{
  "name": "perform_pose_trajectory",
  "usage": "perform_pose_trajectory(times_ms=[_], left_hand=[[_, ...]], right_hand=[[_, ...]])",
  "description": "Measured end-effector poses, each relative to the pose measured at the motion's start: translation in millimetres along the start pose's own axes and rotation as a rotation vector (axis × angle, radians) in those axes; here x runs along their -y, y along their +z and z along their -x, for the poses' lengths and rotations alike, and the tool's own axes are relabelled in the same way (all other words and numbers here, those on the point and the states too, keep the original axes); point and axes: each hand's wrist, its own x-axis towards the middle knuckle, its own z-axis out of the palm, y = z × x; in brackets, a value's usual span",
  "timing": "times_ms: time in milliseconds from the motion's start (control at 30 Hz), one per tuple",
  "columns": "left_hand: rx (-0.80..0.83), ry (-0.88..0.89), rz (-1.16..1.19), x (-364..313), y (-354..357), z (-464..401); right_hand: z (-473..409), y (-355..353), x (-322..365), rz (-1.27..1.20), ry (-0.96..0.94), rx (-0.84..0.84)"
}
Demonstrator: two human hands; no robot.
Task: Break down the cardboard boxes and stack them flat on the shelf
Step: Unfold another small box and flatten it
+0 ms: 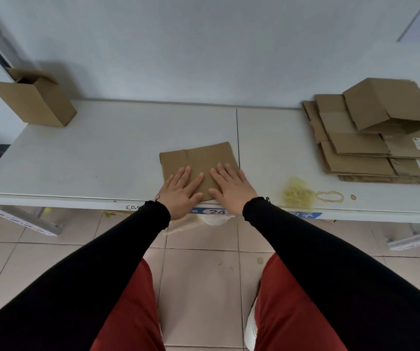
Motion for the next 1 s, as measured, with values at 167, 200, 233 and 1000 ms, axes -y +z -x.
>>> perform_pose_trajectory(times_ms=[167, 200, 233, 1000], left_hand=[[0.049, -0.008, 0.068, 1, -16, 2], [0.034, -0.05, 0.094, 1, -16, 4], [0.008, -0.121, 0.135, 1, -14, 7], [-0.556, 0.046, 0.952, -174, -110, -60]], right_hand=[[0, -15, 6, -0.076, 0.091, 0.04], [1, -17, 9, -0.108, 0.132, 0.043], [2, -19, 12, -0.138, 0.175, 0.041], [92, -133, -148, -0.861, 0.337, -0.664]])
